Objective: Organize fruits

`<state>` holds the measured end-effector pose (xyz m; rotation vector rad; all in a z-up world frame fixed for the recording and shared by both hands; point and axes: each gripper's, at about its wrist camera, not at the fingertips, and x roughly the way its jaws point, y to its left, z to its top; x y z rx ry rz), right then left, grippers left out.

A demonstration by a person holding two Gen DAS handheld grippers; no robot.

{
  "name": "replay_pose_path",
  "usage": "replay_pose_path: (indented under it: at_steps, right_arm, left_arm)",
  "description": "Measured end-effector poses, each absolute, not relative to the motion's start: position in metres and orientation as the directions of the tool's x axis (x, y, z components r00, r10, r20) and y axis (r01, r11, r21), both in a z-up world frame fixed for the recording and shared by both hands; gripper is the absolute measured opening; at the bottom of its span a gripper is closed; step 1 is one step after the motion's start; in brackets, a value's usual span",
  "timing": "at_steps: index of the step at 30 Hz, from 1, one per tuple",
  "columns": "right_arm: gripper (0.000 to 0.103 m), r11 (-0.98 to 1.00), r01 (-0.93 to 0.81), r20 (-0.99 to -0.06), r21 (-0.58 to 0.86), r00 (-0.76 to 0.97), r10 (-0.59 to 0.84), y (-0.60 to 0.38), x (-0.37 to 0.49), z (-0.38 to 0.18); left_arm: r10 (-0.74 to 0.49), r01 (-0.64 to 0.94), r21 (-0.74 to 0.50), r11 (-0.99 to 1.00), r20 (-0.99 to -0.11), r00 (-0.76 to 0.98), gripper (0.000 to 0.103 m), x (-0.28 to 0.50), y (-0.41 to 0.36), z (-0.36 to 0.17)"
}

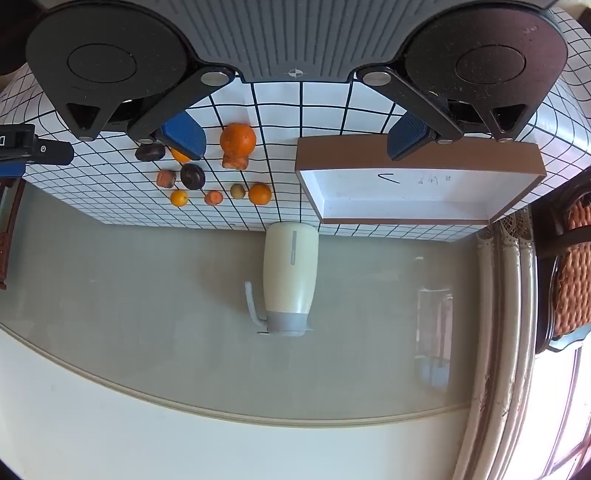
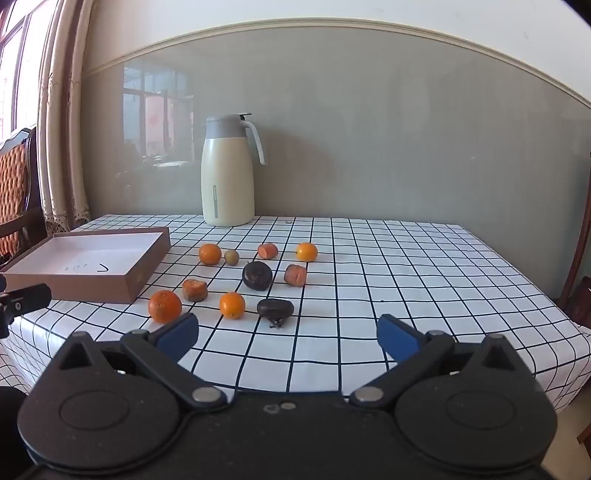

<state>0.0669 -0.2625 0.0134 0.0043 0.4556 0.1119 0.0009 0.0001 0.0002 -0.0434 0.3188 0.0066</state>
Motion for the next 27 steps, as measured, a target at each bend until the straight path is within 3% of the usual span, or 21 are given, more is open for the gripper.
replay_pose_path:
  at_steps: [27]
  right_arm:
    - [0.097,0.993,-0.116,-0.443,0.030,0.889,0.117,-0.2612,0.0690,0.0121]
  left_arm:
    - [-0.002,-0.008,-0.034,0.999,-0.290,0.957,0.103,0.0010,-0.0014,-0.0011]
